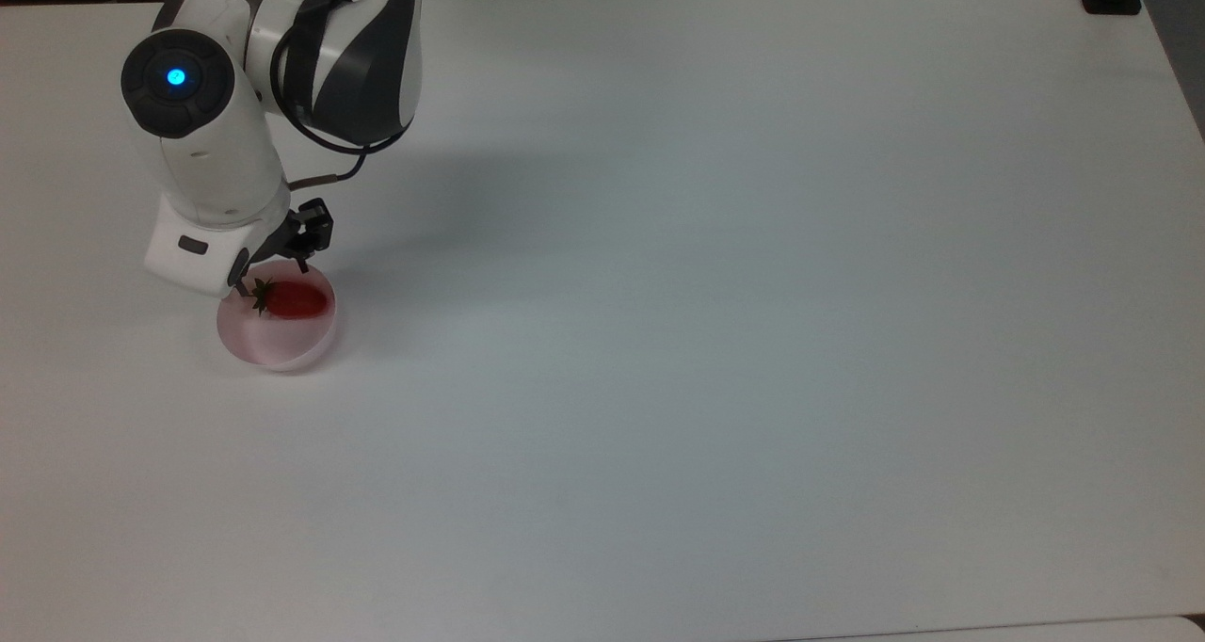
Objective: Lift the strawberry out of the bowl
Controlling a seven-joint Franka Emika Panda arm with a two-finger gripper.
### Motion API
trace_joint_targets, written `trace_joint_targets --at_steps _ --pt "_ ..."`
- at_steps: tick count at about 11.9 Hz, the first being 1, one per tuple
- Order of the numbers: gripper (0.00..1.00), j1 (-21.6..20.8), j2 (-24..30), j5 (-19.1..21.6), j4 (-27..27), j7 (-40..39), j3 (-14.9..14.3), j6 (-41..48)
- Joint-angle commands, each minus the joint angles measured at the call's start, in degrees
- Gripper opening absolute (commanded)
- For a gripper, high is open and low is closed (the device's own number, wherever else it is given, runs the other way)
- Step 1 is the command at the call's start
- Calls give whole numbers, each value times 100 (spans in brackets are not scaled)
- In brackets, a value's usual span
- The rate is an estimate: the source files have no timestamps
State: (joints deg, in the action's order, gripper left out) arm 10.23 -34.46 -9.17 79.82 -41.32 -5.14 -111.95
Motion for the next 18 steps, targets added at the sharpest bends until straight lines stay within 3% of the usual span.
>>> trace_joint_targets --at_steps 1,8,12,18 --pt "63 -3 -8 21 95 81 5 51" --pt "63 94 -52 56 69 -217 5 -152" --pt "63 58 -78 -137 122 -579 -4 -152" --pt "45 41 -96 -173 218 -570 -4 -152"
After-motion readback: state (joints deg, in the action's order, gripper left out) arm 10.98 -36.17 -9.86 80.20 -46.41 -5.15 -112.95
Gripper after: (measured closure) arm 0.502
